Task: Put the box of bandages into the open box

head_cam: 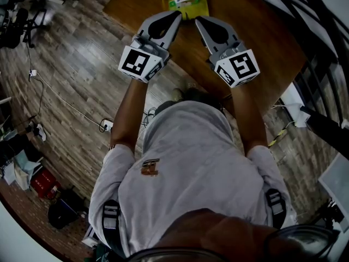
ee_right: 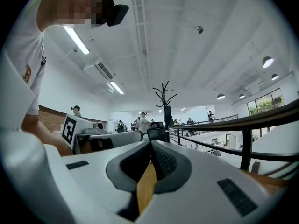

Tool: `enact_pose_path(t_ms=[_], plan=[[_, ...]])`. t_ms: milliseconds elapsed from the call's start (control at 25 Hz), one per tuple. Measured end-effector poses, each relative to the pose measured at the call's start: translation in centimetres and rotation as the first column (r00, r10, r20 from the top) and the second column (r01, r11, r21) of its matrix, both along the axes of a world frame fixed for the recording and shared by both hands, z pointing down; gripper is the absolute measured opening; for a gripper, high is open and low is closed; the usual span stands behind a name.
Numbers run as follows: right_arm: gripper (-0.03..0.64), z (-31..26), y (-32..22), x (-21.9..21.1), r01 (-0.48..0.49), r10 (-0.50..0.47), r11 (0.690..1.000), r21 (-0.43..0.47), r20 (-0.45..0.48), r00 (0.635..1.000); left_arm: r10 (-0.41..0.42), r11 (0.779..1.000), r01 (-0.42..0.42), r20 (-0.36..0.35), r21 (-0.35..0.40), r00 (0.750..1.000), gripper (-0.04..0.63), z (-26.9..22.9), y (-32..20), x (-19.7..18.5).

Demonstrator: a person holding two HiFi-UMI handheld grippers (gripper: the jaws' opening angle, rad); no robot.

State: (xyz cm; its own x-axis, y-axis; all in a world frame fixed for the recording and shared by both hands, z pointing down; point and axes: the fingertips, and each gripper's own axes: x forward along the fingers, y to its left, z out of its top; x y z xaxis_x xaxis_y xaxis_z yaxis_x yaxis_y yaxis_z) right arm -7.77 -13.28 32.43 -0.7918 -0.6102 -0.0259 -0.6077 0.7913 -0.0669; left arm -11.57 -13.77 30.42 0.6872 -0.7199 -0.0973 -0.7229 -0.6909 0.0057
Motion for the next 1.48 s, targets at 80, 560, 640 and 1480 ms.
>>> enact_pose_path(t_ms=[80,560,640,1480], plan=[[0.032,-0.3,0.8,-0.1,0.002,-0.002,1.0,0.008,0.004,1.0,0.0,1.0,0.0,-0.008,0.015,1.0,0.018,-0.5,0.9,0.0],[0.032,-1.0,3.8,0.3,0.005,-0.005,0.999,0.039,-0.004,1.0,-0.014,0.999,0.015,-0.017,0.051,1.0,0.018,-0.7,4.2,0.1],[0.032,-0.8,3.8,0.4,0.007,-0.007,0.999,0.036,-0.003,1.0,-0.015,0.999,0.016,-0.018,0.05,1.0,0.018,-0.5,4.3,0.3],[0.032,-0.7,3.1,0.3,0.021,-0.021,0.999,0.027,0.005,1.0,-0.015,0.999,0.015,-0.008,0.043,1.0,0.018,-0.3,3.8,0.8]])
